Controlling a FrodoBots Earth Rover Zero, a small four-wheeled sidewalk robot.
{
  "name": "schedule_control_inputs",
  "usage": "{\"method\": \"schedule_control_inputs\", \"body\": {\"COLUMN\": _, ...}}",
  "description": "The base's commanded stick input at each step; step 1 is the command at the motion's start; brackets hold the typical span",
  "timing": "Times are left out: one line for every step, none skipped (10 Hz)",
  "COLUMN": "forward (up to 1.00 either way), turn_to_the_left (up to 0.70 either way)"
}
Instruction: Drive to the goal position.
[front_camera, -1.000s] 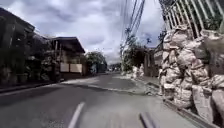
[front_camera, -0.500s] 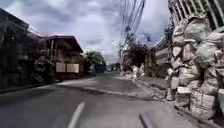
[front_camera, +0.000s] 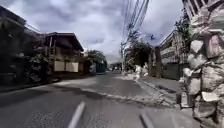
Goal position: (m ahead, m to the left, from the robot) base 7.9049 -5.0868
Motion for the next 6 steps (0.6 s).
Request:
{"method": "schedule_control_inputs", "body": {"forward": 0.85, "turn_to_the_left": -0.30}}
{"method": "schedule_control_inputs", "body": {"forward": 0.85, "turn_to_the_left": 0.01}}
{"method": "schedule_control_inputs", "body": {"forward": 0.85, "turn_to_the_left": 0.01}}
{"method": "schedule_control_inputs", "body": {"forward": 0.85, "turn_to_the_left": 0.00}}
{"method": "schedule_control_inputs", "body": {"forward": 0.85, "turn_to_the_left": 0.00}}
{"method": "schedule_control_inputs", "body": {"forward": 0.85, "turn_to_the_left": 0.00}}
